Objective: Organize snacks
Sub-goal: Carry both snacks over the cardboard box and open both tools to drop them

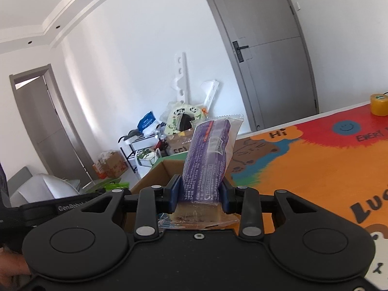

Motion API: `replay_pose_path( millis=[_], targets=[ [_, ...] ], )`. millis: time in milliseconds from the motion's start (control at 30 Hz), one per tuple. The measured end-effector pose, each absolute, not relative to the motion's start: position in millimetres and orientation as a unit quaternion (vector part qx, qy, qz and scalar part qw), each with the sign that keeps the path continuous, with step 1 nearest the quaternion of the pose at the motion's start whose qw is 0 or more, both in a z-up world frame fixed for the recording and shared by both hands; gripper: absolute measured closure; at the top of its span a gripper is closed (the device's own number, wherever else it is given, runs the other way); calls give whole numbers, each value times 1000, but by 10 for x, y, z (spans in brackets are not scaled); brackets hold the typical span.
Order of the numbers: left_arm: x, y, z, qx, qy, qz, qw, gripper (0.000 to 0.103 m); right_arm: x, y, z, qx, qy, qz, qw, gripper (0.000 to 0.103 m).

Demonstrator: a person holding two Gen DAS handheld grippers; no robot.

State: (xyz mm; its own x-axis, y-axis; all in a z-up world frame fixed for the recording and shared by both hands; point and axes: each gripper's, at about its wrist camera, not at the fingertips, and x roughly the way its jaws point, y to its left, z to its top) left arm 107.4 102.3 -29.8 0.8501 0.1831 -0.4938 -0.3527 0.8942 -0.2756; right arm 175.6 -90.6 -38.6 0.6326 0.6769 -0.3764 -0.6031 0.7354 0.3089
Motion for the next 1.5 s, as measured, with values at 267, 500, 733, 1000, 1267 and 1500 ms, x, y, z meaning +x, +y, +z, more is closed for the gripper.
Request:
replay_pose_path(
  millis=[267,500,733,1000,1267,1500],
  targets=[
    [1041,1167,-388,-203,251,125,938,65,1767,-689,-414,65,254,364,894,69],
    [925,1356,-276,-209,234,155,937,63,1775,-499,-453,63,266,378,884,69],
    [866,1505,-264,-217,228,172,934,58,1744,-214,-472,55,277,395,874,69],
    [822,1602,-244,-222,225,186,930,52,1731,-107,-482,59,285,412,863,49],
    [897,1336,-230,-196,233,171,937,32,1754,-506,-446,77,284,376,879,46],
    [944,1097,-230,-187,235,154,941,19,1712,-922,-455,80,287,336,893,35]
  ],
)
